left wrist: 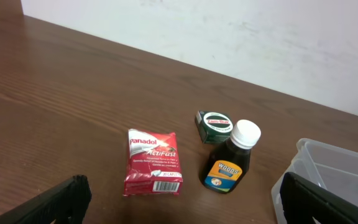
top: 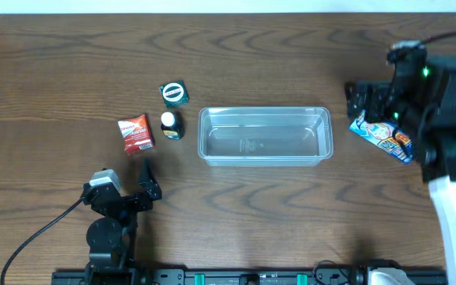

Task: Pack container
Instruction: 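Reach the right gripper to the blue Koolfever box and grasp it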

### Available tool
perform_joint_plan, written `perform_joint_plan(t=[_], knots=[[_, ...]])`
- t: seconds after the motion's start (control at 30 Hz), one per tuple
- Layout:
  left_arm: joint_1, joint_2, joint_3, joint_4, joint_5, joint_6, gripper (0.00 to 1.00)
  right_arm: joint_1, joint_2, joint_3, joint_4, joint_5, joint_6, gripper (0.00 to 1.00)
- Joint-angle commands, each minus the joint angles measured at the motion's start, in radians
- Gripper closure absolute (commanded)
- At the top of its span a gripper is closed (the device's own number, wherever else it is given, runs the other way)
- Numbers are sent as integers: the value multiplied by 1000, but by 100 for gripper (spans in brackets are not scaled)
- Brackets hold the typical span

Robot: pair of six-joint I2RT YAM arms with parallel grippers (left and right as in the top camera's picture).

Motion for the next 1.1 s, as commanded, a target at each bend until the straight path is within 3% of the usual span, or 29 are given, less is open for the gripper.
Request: perform_joint_plan(t=[0.0,0.2,0.3,0.47,0.63,1.07], knots=[[5,-6,-17,-34,0,16,2,-7,40,38,-51,-149,8,1],[5,-6,-17,-34,0,16,2,-9,83,34,-124,-133,5,1],[5,-6,-17,-34,0,16,2,-23,89,34,-150,4,225,1],[5,-6,-17,-34,0,16,2,-47,90,31,-294,396,851,1],[5,-6,-17,-34,0,16,2,-49,114,6,-281,481,1132,1],[5,-6,-17,-34,0,16,2,-135,355,6,-219,382,1192,1]])
